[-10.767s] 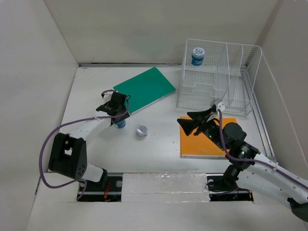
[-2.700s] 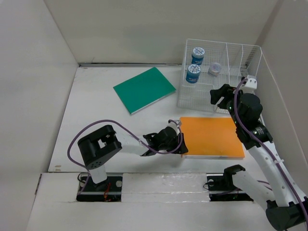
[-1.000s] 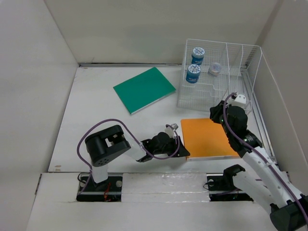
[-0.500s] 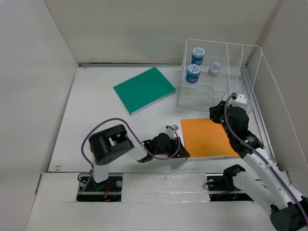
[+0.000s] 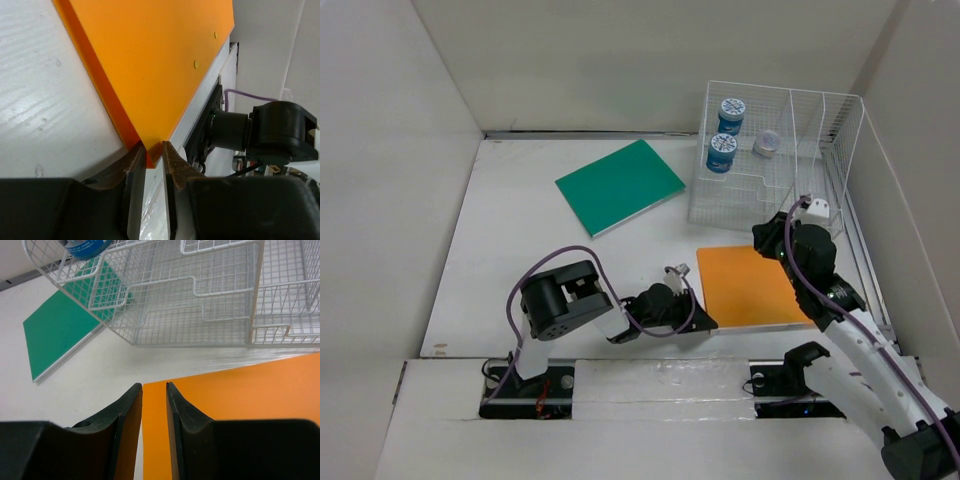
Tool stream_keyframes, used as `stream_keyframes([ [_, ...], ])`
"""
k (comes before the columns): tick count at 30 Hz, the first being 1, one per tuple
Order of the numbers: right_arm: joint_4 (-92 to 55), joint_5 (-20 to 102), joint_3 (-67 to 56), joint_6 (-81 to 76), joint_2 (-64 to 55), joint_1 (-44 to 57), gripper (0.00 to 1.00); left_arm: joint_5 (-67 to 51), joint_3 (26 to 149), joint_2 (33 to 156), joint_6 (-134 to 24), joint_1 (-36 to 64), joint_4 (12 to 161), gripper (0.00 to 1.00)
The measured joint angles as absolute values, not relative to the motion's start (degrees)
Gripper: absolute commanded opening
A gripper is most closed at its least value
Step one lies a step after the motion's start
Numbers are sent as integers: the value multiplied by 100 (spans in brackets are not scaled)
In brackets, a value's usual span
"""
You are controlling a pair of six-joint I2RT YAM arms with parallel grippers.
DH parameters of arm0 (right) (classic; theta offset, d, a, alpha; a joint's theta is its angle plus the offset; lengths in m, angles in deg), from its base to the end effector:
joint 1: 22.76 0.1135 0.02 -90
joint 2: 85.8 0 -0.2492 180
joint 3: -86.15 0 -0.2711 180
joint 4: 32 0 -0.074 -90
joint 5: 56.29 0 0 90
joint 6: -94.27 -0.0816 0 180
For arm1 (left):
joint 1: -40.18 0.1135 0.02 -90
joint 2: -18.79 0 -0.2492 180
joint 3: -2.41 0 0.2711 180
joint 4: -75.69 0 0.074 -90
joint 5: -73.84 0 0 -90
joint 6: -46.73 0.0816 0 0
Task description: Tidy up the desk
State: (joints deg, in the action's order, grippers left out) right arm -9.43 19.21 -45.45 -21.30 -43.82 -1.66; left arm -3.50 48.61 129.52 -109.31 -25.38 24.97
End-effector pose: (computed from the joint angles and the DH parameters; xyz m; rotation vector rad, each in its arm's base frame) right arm 0.2416 0.0713 0.2679 0.2486 1.8399 0.3343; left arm 0.1384 -0.3479 0.0651 0.1837 2.2205 -1.6882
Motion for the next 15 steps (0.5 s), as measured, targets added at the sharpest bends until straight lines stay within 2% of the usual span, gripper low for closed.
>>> stream_keyframes([
  [1,-945,1932,-4547,-2130,-4408,-164,31,-391,4856,12994,-10981,-2538,2440,5],
  [2,-945,1940,-4547,-2132,-4432,-155,32,-430,4856,13040,-11032,-2538,2377,0],
  [9,-947,2001,-4678,-2156,-4614,-28,31,-822,4686,13057,-11132,-2540,1911,0],
  [15,-866,2198,-4859,-2258,-4795,219,37,-1276,3357,12323,-11268,-2540,1463,0],
])
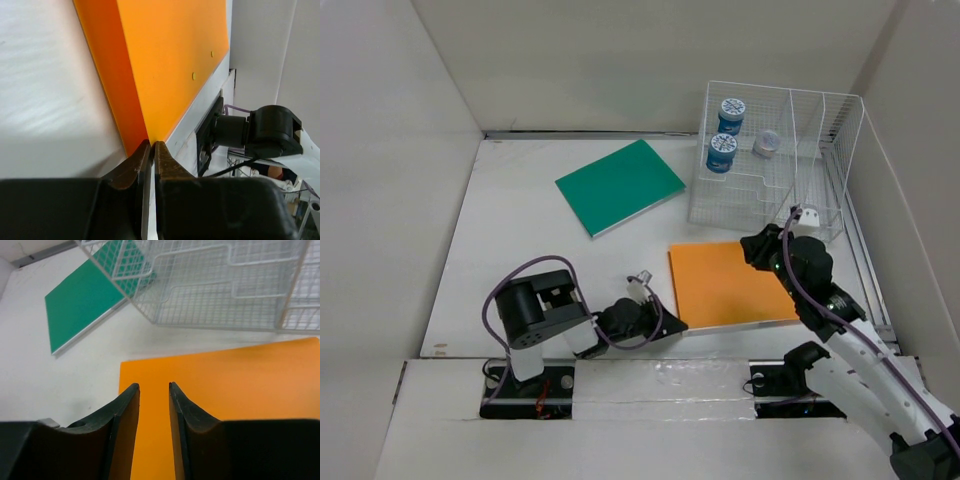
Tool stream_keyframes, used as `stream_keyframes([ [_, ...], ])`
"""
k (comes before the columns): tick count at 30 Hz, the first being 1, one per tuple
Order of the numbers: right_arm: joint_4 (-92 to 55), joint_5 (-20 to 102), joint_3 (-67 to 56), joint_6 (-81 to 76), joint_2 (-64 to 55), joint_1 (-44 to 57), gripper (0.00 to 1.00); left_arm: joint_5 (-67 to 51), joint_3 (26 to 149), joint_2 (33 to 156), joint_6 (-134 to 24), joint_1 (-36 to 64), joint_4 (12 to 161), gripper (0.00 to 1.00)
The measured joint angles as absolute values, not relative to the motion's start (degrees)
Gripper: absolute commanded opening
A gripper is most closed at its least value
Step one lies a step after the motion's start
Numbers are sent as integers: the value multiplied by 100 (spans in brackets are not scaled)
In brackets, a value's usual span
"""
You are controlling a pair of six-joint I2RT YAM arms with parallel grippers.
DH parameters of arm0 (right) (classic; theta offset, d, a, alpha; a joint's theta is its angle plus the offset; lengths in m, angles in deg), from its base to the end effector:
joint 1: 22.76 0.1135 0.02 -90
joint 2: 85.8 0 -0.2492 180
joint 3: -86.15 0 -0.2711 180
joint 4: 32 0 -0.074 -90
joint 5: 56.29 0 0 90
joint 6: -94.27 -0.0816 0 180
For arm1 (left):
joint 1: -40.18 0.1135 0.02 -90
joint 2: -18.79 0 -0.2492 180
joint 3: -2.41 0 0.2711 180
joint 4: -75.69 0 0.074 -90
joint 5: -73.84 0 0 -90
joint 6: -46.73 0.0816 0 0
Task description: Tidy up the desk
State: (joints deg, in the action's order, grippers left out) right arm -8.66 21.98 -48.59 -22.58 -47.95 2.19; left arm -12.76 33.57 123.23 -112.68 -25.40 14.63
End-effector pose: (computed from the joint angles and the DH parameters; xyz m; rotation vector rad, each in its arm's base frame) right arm 0.2246 0.0862 0.2591 0.1750 1.8577 0.4412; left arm 0.1246 -0.2862 0.0623 -0.0204 2.1536 -1.6289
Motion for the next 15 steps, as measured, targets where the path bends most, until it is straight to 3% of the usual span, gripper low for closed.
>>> stream_keyframes([
  [7,-355,2524,-5054,-2595,-4913,747,61,-1963,1805,11005,-11753,-2545,1345,0],
  [15,613,2721,-5397,-3592,-5173,1134,65,-3114,1761,7960,-12157,-2665,2930,0],
])
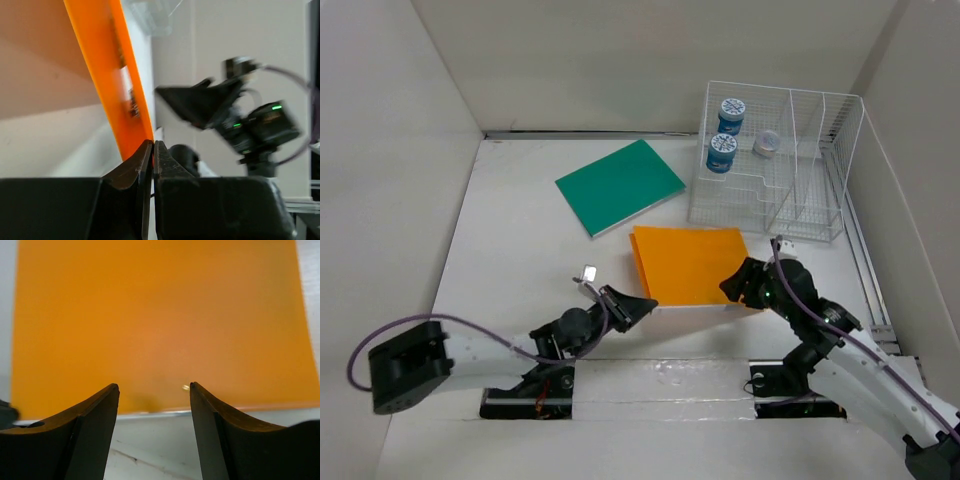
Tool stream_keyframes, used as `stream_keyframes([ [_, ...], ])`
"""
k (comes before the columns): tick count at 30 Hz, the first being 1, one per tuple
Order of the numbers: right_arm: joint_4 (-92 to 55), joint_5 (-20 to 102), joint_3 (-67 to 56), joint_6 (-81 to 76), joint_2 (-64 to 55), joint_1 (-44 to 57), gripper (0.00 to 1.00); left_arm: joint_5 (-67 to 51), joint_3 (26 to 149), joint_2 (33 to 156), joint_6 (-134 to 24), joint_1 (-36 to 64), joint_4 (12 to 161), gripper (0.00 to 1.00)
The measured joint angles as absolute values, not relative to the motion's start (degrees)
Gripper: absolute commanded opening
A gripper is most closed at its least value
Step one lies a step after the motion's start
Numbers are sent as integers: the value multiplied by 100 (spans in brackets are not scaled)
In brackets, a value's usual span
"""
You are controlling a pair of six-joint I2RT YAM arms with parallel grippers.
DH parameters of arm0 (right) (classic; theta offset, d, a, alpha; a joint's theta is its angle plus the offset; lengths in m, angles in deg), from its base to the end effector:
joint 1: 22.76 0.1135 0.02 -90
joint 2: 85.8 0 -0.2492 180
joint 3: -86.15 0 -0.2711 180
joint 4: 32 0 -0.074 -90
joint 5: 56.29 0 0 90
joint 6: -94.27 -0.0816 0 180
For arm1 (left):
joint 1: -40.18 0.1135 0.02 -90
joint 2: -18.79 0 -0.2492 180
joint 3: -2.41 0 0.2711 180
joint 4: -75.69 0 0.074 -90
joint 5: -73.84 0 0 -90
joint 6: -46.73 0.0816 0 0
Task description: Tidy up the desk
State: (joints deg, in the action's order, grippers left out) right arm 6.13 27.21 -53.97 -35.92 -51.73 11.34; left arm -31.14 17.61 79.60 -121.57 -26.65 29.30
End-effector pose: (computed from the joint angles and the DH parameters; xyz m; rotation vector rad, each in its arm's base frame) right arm 0.1827 0.1125 0.1976 0.1854 2.1915 0.6314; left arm 0.1142 -0.2132 0.1394 -0.4300 1.8155 -1.7157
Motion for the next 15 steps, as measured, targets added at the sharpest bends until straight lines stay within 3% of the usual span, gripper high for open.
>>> stream_keyframes([
  [5,1201,2782,-5871,-4433,-5728,1217,66,-3781,1757,5661,-11991,-2728,4917,0],
  [8,1378,2882,-6109,-4849,-5921,1241,74,-3945,1757,4948,-11934,-2733,5763,0],
  [15,1079,3372,-6468,-5493,-5781,1311,94,-3997,1757,5198,-11690,-2733,6252,0],
])
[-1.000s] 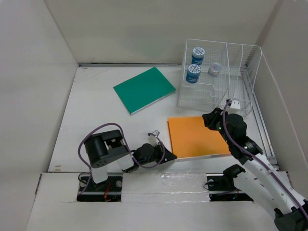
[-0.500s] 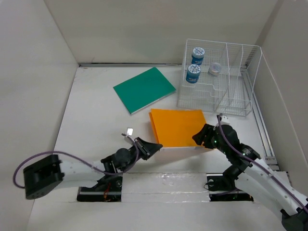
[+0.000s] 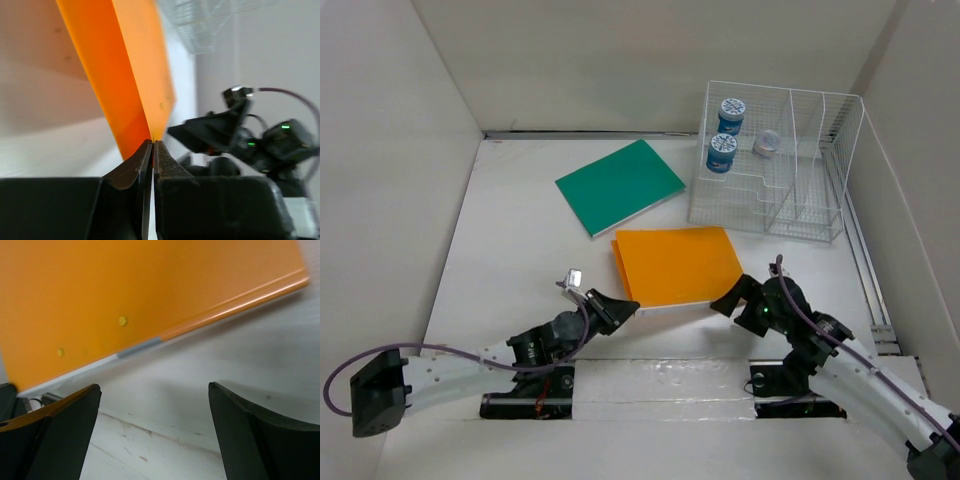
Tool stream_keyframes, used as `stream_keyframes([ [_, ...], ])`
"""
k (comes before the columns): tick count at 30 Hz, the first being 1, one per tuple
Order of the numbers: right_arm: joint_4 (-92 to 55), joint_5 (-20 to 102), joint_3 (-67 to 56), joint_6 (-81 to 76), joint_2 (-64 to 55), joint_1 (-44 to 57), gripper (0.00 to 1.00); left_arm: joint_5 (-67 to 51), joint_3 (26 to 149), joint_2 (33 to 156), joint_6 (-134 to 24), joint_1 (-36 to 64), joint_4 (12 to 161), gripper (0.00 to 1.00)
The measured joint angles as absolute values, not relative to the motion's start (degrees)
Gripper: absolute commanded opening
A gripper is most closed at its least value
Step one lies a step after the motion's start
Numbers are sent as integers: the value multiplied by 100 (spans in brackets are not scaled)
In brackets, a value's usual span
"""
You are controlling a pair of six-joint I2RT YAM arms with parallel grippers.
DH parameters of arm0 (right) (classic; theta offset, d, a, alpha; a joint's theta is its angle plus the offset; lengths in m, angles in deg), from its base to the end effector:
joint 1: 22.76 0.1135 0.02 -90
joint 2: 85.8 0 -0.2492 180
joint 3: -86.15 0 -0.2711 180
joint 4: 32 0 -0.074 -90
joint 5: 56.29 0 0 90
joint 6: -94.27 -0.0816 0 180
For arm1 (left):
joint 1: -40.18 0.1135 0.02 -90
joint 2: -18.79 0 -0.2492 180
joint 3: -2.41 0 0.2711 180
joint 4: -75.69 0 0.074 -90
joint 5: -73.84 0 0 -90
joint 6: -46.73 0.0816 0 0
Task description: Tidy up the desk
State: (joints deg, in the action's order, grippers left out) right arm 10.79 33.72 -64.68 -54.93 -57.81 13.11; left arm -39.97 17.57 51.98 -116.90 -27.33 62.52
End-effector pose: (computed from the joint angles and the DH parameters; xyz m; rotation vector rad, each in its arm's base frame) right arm 0.1518 0.1098 0.1327 0.4952 2.3993 0.8122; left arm 0.1136 -0.1882 0.1534 -0.4576 1.8328 -1.4765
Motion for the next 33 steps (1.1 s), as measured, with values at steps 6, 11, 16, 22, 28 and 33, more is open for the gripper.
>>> stream_keyframes([
  [6,-180,3588,-7049,-6278,-5582,1676,100,-3866,1755,6349,-11532,-2733,5712,0],
  [11,-1221,3335,-7412,-7069,-5357,2354,100,-3656,1755,6684,-11561,-2733,5032,0],
  [16,-2101,2482,-7430,-7854,-4659,3431,100,-3342,1755,6566,-11735,-2733,4884,0],
  [22,-2740,1263,-7484,-8599,-4288,4181,98,-3178,1757,5488,-11886,-2767,5721,0],
  [28,-2869,249,-7539,-8866,-4128,4221,98,-2839,1759,5066,-11921,-2776,6510,0],
  [33,-3126,-186,-7539,-9117,-3610,4253,91,-2518,1759,5377,-11987,-2776,6554,0],
])
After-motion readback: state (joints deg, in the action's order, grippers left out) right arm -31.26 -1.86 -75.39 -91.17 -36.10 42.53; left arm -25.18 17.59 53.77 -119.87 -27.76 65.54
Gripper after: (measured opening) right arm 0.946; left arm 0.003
